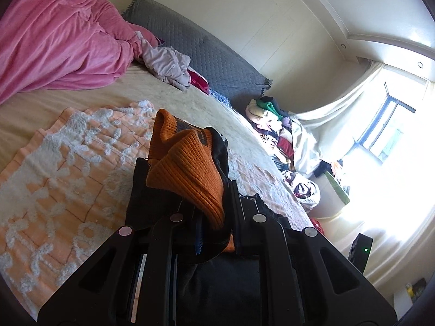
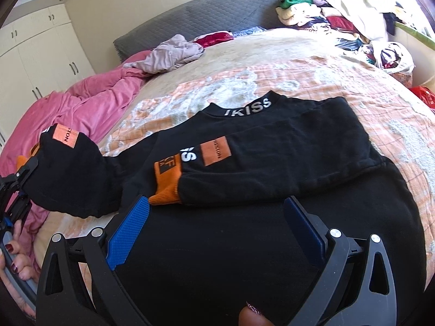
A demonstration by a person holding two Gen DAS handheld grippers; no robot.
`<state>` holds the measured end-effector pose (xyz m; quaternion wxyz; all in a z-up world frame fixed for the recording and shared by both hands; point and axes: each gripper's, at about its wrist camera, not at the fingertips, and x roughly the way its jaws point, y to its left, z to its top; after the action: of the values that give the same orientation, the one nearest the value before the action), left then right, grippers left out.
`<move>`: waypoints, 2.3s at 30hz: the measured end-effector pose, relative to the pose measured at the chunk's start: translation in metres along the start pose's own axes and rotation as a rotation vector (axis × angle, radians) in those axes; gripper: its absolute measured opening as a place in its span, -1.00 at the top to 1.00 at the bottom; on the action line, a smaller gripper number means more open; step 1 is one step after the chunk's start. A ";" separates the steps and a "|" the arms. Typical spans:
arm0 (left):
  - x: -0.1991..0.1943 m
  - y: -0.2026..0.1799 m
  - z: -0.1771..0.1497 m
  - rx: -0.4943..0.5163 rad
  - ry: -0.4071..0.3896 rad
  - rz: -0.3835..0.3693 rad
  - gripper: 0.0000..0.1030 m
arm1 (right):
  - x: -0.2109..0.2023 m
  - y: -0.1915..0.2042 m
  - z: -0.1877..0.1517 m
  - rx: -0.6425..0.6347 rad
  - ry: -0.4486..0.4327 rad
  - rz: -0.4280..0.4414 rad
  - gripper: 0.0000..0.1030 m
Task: Fold small clothes
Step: 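Lift the sleeve with the left tool and fold it across the shirt body, then open the left tool and release the folded sleeve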
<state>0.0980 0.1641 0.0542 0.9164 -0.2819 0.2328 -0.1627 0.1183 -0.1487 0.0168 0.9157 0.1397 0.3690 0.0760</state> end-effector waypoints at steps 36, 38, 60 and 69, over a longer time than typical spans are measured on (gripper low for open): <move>0.092 -0.071 -0.090 0.276 0.395 -0.113 0.35 | -0.032 -0.084 0.001 0.261 -0.030 -0.083 -0.91; 0.089 -0.073 -0.089 0.276 0.390 -0.124 0.32 | -0.031 -0.084 -0.002 0.261 -0.018 -0.075 -0.91; 0.067 -0.043 -0.055 0.281 0.274 0.114 -0.44 | 0.003 -0.007 -0.048 0.042 0.196 -0.015 -0.56; 0.064 -0.035 -0.051 0.254 0.264 0.136 -0.44 | 0.009 0.010 -0.050 -0.009 0.187 0.027 -0.12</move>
<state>0.1190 0.0866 0.0161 0.9151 -0.1237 0.3471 -0.1639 0.0898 -0.1269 -0.0200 0.8769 0.1331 0.4504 0.1024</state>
